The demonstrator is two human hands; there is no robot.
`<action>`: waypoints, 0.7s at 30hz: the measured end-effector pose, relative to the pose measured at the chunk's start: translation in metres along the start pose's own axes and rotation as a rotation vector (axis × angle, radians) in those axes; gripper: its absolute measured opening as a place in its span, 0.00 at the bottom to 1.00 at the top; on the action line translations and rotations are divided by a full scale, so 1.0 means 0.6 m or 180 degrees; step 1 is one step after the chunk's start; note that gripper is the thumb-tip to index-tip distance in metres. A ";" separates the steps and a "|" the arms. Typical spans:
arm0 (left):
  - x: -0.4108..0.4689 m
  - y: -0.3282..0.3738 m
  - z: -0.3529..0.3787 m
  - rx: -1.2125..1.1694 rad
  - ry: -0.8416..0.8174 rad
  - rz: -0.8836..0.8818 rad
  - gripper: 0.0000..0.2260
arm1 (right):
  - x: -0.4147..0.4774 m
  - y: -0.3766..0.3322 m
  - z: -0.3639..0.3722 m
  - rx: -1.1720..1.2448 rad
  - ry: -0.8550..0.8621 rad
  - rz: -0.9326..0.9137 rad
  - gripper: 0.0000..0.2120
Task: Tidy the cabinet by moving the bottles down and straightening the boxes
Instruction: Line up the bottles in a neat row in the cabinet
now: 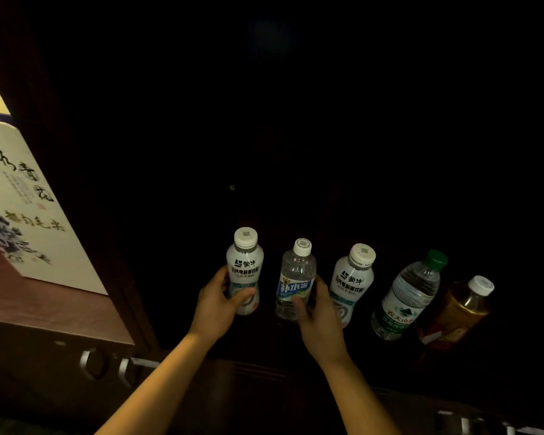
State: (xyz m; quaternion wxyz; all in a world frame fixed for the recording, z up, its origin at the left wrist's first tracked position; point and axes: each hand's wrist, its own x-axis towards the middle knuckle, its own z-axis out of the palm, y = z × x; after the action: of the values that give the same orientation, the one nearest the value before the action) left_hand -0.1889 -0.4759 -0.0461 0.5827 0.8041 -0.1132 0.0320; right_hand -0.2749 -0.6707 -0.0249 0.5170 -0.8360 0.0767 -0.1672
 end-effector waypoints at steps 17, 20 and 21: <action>0.000 0.005 -0.018 -0.0796 -0.0544 -0.0255 0.36 | 0.003 0.006 0.011 -0.0105 0.0117 0.0020 0.27; -0.002 0.009 -0.014 -0.0828 -0.0539 -0.0290 0.30 | 0.004 0.008 0.015 -0.0081 0.0094 0.0011 0.27; -0.002 0.012 -0.012 -0.0815 -0.0548 -0.0307 0.28 | 0.004 0.007 0.016 -0.0063 0.0078 -0.0006 0.27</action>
State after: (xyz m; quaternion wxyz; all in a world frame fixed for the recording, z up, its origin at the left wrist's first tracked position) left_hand -0.1911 -0.4712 -0.0374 0.6694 0.7276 -0.1273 -0.0797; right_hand -0.2692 -0.6650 -0.0322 0.5076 -0.8390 0.0840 -0.1771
